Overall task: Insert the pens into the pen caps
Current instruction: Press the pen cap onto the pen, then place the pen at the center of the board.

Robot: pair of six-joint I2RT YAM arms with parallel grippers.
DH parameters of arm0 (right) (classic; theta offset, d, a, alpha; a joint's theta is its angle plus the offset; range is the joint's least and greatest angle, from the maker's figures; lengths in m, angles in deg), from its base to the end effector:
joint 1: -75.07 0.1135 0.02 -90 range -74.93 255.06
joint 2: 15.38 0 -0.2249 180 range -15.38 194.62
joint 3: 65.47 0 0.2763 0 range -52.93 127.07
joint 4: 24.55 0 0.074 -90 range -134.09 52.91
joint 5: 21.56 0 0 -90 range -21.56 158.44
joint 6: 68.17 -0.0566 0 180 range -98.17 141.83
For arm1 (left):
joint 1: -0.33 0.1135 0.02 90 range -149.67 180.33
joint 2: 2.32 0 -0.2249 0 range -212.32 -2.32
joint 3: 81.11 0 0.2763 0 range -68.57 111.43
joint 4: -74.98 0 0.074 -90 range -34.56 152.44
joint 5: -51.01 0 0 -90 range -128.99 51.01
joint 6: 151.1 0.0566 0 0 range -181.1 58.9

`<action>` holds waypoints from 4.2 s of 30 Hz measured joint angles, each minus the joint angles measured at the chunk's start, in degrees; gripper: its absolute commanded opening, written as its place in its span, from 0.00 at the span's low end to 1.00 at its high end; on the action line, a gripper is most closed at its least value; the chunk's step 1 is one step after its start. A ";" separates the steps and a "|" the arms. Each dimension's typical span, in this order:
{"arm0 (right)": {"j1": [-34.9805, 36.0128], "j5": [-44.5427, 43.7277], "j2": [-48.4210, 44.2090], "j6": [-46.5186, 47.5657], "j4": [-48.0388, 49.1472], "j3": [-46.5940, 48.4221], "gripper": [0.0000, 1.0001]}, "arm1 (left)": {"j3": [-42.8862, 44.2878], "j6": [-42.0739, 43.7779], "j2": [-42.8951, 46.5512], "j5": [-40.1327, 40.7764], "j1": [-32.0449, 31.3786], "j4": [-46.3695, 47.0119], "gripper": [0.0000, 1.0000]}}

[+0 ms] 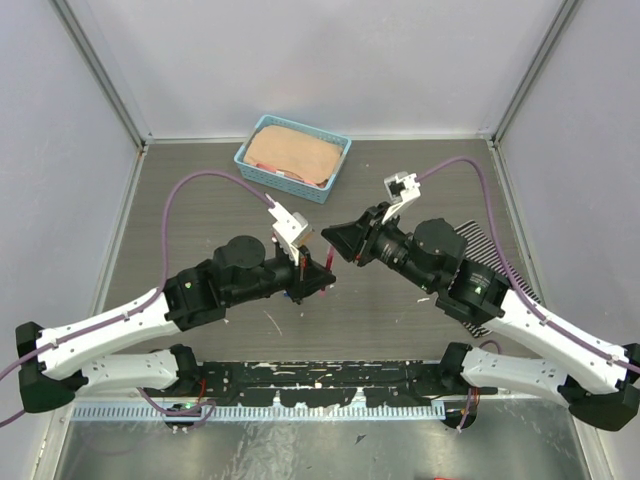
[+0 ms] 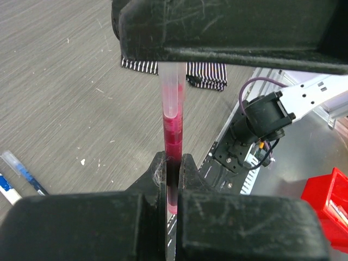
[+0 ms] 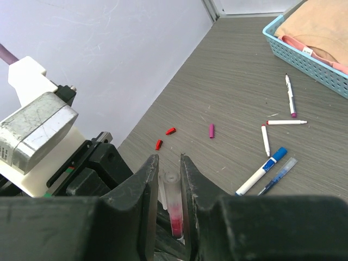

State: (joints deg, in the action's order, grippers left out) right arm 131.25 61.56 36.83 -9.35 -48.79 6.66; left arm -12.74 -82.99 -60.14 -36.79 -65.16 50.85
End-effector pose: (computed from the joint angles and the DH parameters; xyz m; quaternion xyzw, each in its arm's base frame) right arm 0.1569 0.2220 0.3756 -0.1186 0.7234 0.4369 0.5212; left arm 0.1259 -0.2709 0.3238 0.2807 0.7338 -0.4163 0.4576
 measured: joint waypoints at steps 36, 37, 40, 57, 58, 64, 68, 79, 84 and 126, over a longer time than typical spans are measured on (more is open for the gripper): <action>14.71 -24.13 -0.98 -8.63 -2.40 -6.05 0.00 | 0.00 2.03 0.00 -3.28 -0.68 -9.38 0.00; 14.82 -24.55 -0.98 -8.68 -2.01 -6.32 0.00 | 0.00 2.03 0.00 -3.23 -0.68 -9.42 0.00; 16.13 -26.43 -0.96 -8.66 -1.99 -6.36 0.00 | 0.00 2.10 0.00 -3.28 -0.68 -9.53 0.00; 19.61 -28.98 -3.56 -8.37 -13.70 2.03 0.45 | -0.26 2.21 0.04 -6.91 -0.52 0.57 0.00; 20.00 -28.55 -3.61 -7.93 -14.99 2.05 0.47 | -0.31 2.10 0.22 -6.43 -0.15 1.99 0.00; 20.48 -27.98 -5.22 -4.17 -18.27 2.05 0.58 | -3.02 1.40 2.58 -3.82 0.46 4.55 0.00; 20.48 -30.01 -8.02 -2.84 -20.87 2.32 0.64 | -5.25 0.57 3.39 -1.18 0.46 2.86 0.00; 6.21 -28.83 4.20 -2.78 -31.10 8.04 0.69 | -4.37 -3.63 -1.88 8.94 0.48 -9.66 0.00; -12.46 -13.27 4.20 -0.66 -27.61 0.39 0.70 | -2.05 -6.62 -9.14 11.28 0.48 -14.67 0.00; -20.04 -8.11 -15.80 -4.98 -32.20 -10.19 0.86 | 15.85 -17.86 -50.36 10.49 11.21 -24.22 0.21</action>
State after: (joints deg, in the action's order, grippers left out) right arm 111.21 53.46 21.03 -14.33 -80.99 -3.53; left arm 3.11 -100.85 -110.50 -26.30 -53.95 26.63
